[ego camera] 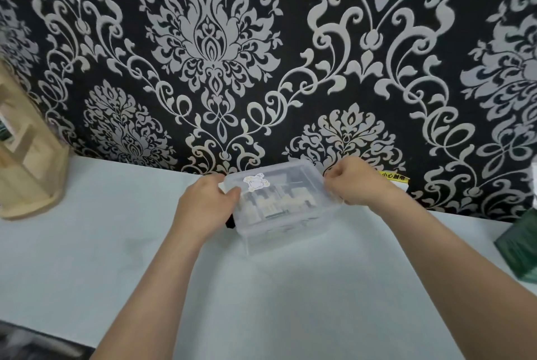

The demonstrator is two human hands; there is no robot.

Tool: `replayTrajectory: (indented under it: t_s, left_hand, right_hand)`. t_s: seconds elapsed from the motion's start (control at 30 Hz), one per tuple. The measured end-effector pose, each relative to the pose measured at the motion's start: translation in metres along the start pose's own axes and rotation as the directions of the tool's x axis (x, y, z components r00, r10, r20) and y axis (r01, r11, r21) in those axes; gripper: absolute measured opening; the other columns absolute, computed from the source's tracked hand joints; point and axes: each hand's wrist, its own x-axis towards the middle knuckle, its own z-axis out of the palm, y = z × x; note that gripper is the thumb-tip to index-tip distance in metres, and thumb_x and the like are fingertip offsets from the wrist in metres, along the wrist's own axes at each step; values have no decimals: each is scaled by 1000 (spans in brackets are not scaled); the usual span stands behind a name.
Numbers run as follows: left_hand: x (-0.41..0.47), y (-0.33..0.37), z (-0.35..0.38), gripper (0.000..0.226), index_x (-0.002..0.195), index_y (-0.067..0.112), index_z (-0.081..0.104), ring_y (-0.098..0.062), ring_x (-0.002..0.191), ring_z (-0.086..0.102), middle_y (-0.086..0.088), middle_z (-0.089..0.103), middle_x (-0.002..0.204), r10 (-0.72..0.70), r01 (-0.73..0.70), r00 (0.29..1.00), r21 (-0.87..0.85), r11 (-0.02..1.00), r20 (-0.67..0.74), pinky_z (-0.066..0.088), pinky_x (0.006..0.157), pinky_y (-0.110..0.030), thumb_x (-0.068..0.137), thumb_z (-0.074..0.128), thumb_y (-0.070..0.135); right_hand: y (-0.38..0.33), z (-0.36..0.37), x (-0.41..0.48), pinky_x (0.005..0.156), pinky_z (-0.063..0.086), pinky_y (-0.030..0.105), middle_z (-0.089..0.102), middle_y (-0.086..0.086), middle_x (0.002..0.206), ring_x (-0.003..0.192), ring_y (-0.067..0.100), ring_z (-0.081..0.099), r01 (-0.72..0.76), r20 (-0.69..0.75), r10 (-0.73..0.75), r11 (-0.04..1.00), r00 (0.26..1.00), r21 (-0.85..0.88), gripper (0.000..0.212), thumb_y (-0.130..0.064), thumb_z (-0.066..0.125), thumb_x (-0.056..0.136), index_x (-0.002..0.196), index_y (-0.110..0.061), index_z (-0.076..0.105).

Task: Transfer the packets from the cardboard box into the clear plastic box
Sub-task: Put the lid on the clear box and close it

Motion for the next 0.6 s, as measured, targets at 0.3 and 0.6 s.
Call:
replayTrajectory:
  t_s: [0.3,0.6]
  left_hand:
    - [-10,5,-18,23,102,15,72,-19,71,71,-16,72,80,47,115,938,-436,892,343,59,70,-27,86,67,0]
    - [-14,3,-7,48,130,19,51,-18,59,67,-8,73,89,-139,352,899,-498,792,415,54,52,-27,86,71,20]
  right_hand:
    - [20,-13,-12,58,48,24,65,3,76,74,14,58,-176,190,128,948,973,264,21,-29,74,85,76,-13,62]
    - [12,-10,-13,65,51,29,57,12,81,74,21,54,-222,133,188,921,973,319,16,-11,73,84,92,-4,61]
